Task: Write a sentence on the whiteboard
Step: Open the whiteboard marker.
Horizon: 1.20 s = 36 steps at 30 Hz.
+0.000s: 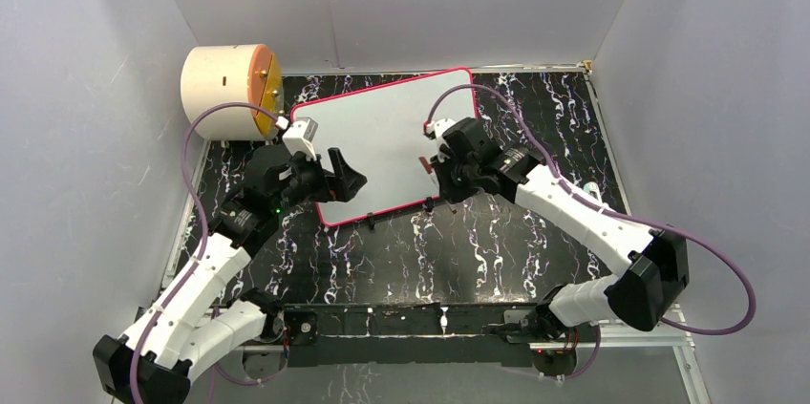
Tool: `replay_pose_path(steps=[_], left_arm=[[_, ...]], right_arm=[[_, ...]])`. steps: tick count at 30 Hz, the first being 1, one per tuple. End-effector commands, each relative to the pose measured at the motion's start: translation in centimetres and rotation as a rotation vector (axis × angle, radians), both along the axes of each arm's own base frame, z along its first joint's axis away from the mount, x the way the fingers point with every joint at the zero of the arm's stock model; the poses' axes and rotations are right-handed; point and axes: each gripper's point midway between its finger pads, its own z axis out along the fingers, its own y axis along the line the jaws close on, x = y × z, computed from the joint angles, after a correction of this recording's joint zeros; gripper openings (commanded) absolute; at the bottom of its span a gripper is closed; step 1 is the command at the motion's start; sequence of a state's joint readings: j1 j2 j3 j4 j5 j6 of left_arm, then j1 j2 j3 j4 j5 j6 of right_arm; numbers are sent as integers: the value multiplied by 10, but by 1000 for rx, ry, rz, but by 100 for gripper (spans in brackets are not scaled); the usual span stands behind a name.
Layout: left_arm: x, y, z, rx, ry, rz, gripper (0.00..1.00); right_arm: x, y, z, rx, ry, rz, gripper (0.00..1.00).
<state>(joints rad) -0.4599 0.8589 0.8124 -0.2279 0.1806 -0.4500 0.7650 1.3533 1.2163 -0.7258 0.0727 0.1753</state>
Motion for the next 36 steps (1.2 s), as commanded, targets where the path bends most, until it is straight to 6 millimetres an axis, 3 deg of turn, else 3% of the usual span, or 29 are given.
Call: replay_pose_path(steps=[1, 8, 18, 27, 36], left_arm=[[-5, -17, 19, -92, 30, -61, 87], [-5, -37, 22, -227, 114, -86, 83], [-4, -55, 8, -373, 260, -71, 67], [-6, -60, -8, -377, 324, -64, 50], [-2, -69, -7, -422, 324, -70, 30]], right_arm=[[-13, 39, 30, 101, -64, 274, 0], [-15, 56, 33, 57, -136, 398, 0], [-29, 90, 38, 68, -226, 530, 0], [-29, 96, 41, 68, -262, 538, 0], [-30, 98, 41, 76, -280, 540, 0]])
